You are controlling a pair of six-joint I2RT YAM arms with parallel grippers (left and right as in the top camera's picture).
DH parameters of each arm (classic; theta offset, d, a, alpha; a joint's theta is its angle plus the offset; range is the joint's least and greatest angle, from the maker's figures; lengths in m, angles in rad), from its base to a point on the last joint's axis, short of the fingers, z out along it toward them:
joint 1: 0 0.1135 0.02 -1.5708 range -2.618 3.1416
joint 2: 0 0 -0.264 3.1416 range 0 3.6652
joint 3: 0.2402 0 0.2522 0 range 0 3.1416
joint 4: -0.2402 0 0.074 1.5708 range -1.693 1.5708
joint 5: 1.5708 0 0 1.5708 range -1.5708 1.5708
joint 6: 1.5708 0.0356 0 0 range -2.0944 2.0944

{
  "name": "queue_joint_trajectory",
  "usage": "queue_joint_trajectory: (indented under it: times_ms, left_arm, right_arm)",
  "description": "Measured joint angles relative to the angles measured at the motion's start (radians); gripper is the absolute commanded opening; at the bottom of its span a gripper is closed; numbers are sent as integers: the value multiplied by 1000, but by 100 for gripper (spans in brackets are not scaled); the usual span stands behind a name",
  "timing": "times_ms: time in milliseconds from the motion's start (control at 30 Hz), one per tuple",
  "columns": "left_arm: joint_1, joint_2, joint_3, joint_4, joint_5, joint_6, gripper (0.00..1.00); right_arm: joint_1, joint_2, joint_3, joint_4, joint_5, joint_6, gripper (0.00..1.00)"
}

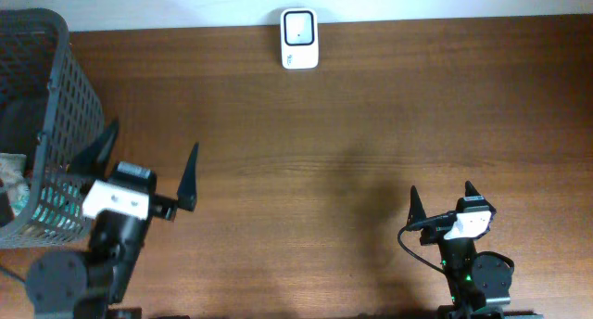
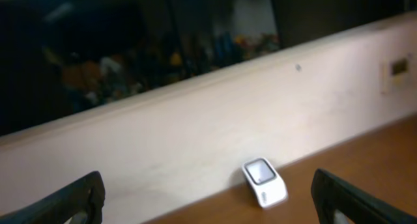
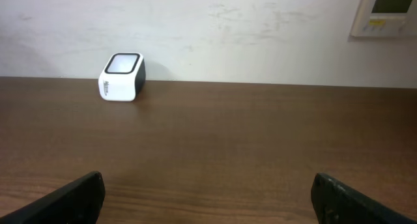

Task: Scan the item barcode
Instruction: 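Raise the left gripper and swing it over the grey basket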

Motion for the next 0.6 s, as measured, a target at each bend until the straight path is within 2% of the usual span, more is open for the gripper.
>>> queue_joint_trajectory:
  times_ms: [167,267,333,500,600]
  left_arm:
    - [0,62,23,53,94,15,99]
    - [0,89,62,29,114,16,99]
    - [0,142,152,-91,119,18,99]
    - [0,404,505,-473,148,19,99]
    - [0,518,598,-567,219,19,99]
  right_arm:
    - [0,0,0,0,0,0,99]
    - [0,0,0,0,0,0,99]
    - [0,0,0,0,0,1,99]
    - [0,0,0,0,0,0,99]
    - [0,0,0,0,0,0,99]
